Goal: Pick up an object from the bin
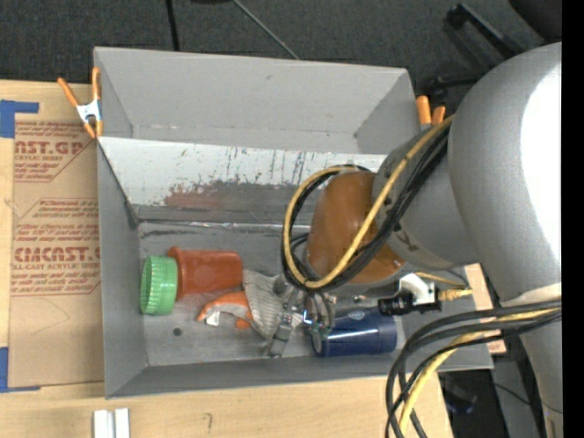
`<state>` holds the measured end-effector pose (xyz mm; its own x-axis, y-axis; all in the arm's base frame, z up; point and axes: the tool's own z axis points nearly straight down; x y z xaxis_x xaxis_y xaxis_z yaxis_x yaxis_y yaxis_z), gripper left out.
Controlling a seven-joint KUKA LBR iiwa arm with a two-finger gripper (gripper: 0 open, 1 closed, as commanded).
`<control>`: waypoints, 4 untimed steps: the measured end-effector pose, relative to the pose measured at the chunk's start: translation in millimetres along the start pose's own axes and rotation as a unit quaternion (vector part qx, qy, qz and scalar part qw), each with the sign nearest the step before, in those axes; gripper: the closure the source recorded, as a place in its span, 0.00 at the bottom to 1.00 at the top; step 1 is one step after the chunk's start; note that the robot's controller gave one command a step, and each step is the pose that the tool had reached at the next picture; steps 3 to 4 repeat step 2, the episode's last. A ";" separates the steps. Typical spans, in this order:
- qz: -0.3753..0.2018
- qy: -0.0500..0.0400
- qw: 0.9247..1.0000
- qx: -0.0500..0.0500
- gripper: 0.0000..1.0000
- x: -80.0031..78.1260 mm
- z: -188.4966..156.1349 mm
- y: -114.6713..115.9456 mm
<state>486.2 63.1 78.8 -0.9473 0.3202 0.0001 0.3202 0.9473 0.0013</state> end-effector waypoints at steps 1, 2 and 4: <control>-0.091 -0.001 0.996 0.000 1.00 -6.5 8.8 -0.5; -0.091 -0.001 0.996 0.000 1.00 -6.5 8.8 -0.5; -0.091 -0.001 0.996 0.000 1.00 -6.5 8.8 -0.5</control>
Offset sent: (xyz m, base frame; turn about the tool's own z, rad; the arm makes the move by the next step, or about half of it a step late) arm 0.0000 0.0000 0.0000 0.0000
